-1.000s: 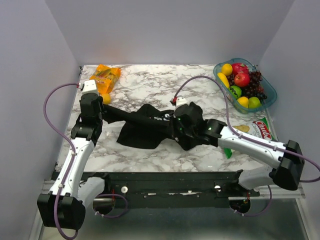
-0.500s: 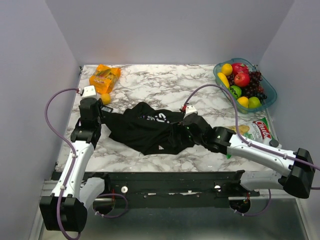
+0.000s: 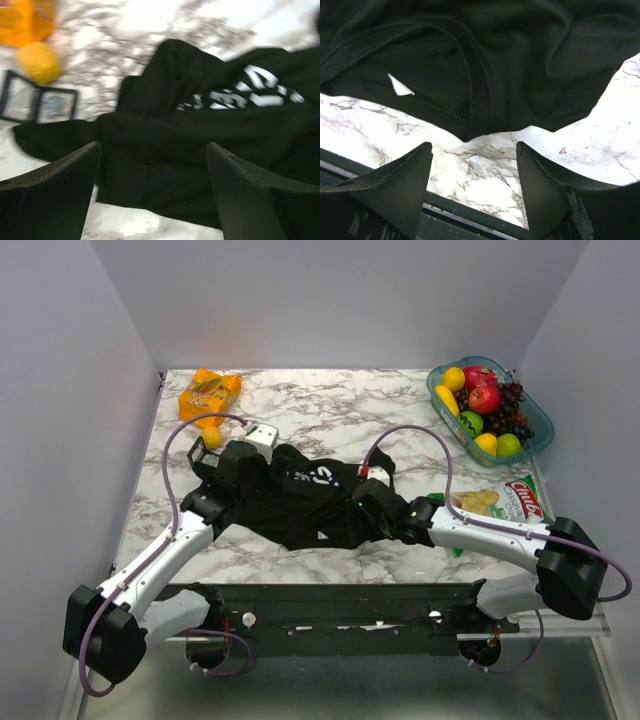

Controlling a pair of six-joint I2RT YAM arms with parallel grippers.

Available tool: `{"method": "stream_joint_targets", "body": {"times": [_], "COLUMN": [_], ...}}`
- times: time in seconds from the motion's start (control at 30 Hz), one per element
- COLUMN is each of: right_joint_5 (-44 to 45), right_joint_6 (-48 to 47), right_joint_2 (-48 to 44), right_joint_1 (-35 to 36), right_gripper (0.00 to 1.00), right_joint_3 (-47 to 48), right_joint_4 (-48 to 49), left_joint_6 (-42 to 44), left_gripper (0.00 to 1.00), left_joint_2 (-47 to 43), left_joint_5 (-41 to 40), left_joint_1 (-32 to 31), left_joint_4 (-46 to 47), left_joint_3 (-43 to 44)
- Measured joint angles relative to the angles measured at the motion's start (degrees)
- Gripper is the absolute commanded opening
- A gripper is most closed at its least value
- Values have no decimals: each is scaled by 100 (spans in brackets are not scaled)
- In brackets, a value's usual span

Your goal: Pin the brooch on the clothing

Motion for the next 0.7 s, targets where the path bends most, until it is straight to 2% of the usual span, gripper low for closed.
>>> {"method": "stream_joint_targets", "body": {"times": [0.17,0.3,0.37,0.6,0.7], "right_joint_5": [31,66,66,35,9], "right_joint_6": [205,343,407,503,474], "right_joint_2": [339,592,717,802,831], "right_joint_1": [0,-44,-83,-481,-640], "right_gripper": [72,68,62,52,38], "right_joint_3": [-2,-4,-4,-160,-199], "right_joint_4": [74,103,133,308,345], "left_joint_6": [11,-94,-164,-601,-876], "left_gripper": [88,86,86,85,85], "left_joint_2": [920,1963,2328,2745,2813], "left_joint_5": [1049,1419,1561,1694,1733], "left_joint_1": [-717,-1165,-1237,-1351,-1357], "left_joint_4": [-125,-498,-688,-1110,-1178], "left_joint_3": [61,284,354,573,566]}}
